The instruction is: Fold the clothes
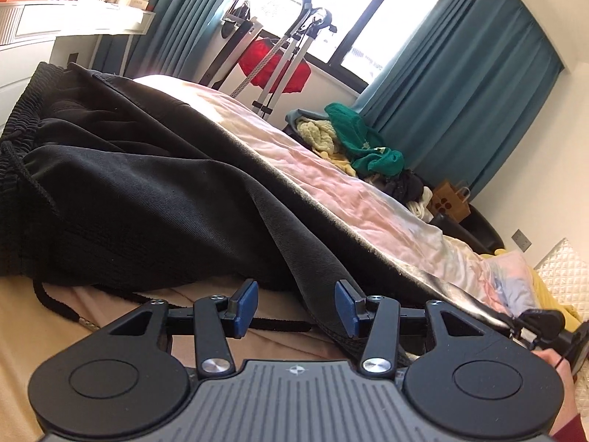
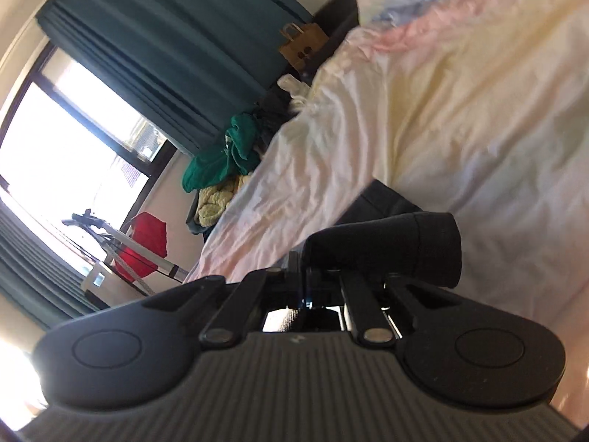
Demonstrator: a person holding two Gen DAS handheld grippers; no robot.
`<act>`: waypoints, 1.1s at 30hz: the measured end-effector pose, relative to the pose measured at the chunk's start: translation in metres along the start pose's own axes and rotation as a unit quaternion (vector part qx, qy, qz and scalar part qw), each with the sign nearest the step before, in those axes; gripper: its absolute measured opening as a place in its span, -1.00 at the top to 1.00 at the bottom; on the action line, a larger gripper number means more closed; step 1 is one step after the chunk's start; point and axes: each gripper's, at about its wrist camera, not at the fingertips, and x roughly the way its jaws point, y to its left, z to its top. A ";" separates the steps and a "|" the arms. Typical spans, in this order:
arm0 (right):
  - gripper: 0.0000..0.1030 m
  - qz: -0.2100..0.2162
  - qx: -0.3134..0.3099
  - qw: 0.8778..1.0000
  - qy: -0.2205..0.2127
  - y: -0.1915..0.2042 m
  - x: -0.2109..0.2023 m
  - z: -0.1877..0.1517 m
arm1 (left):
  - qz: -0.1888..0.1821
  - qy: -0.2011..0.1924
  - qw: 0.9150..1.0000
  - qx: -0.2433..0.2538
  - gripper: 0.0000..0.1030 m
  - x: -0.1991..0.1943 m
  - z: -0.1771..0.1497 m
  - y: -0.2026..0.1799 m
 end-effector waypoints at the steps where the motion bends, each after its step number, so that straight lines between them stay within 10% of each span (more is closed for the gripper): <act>1: 0.90 0.004 -0.028 0.999 -0.015 0.016 0.003 0.007 | 0.000 -0.003 1.000 0.002 0.05 0.000 0.001 -0.001; 11: 0.90 -0.024 -0.119 0.992 -0.032 0.133 0.165 0.065 | 0.006 -0.011 1.000 -0.012 0.08 0.030 0.008 0.014; 19: 0.83 -0.065 -0.169 0.983 0.013 0.120 0.259 0.033 | 0.016 0.006 1.000 -0.009 0.10 0.073 0.008 0.031; 24: 0.26 -0.054 -0.162 0.983 0.071 0.095 0.237 0.019 | 0.005 0.014 1.000 -0.004 0.11 0.079 0.006 0.033; 33: -0.28 -0.056 -0.101 0.993 0.029 0.045 0.071 0.013 | -0.028 0.011 1.000 0.003 0.13 0.039 -0.005 0.021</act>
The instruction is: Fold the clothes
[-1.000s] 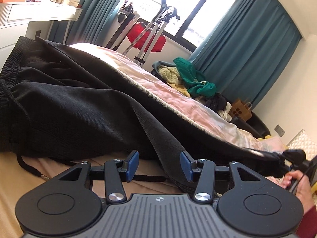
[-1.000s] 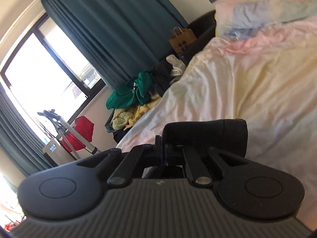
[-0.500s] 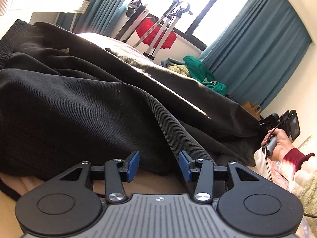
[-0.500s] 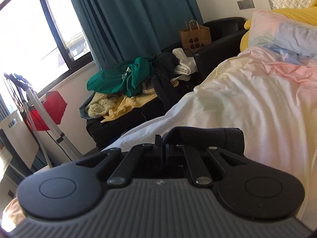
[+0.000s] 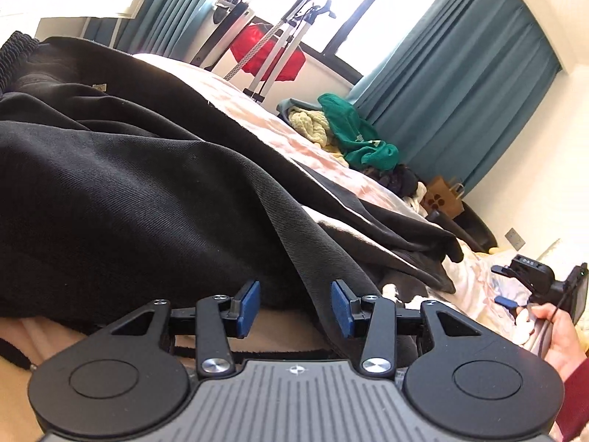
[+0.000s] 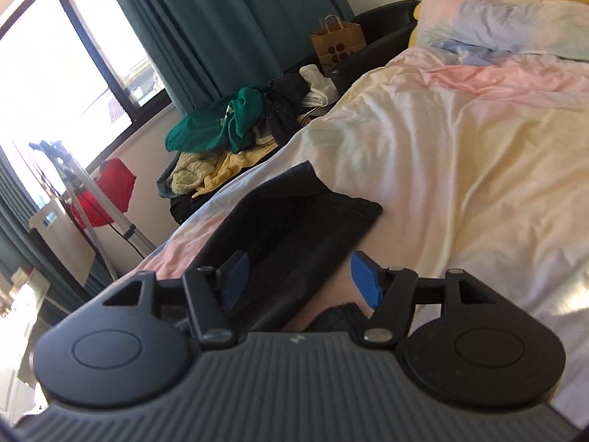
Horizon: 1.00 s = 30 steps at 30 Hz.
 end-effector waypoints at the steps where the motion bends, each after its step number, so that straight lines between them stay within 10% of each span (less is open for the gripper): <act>1: -0.28 0.007 0.020 1.000 0.004 -0.011 -0.014 -0.005 | -0.001 -0.002 1.000 0.004 0.13 -0.008 -0.002 -0.003; 15: -0.27 0.079 0.235 0.964 0.098 -0.103 -0.137 -0.076 | -0.024 0.020 0.999 -0.011 -0.01 -0.079 -0.012 -0.026; 24: -0.27 0.057 0.229 0.964 0.122 -0.113 -0.122 -0.093 | -0.043 0.087 0.994 -0.049 -0.47 -0.010 -0.032 -0.050; 30: -0.27 0.093 0.287 0.941 0.150 -0.130 -0.096 -0.106 | -0.037 0.101 0.988 -0.114 -0.55 0.061 -0.044 -0.068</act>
